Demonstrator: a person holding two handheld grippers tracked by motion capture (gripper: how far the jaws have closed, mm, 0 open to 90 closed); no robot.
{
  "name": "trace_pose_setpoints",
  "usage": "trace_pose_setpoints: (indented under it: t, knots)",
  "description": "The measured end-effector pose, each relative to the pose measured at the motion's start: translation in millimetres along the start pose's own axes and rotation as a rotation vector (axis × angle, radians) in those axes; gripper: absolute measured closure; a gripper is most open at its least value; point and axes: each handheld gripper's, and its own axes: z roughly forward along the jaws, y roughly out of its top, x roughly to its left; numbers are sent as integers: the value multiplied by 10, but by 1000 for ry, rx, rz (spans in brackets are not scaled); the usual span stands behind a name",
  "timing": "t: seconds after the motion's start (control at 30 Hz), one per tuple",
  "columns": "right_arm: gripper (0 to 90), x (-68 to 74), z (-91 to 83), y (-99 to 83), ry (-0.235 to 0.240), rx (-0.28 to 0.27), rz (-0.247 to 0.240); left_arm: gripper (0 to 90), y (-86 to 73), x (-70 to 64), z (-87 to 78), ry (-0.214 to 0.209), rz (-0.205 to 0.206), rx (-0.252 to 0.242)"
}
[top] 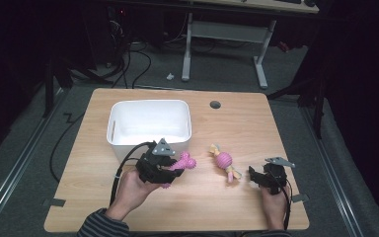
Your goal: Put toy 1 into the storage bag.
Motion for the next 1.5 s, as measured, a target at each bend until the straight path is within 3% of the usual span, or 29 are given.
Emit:
trace_pose_setpoints:
  t: [0.27,0.9,1.5]
  knots:
    - [249,2,0,0,1,1,-1,589,87,82,-213,38,-2,-17]
    - [249,1,-1,0,3,2,-1,589,271,303,-491,99,-20,-51]
    - [249,2,-1,1,3,2,-1,589,336,611,-604,193,-57,-39]
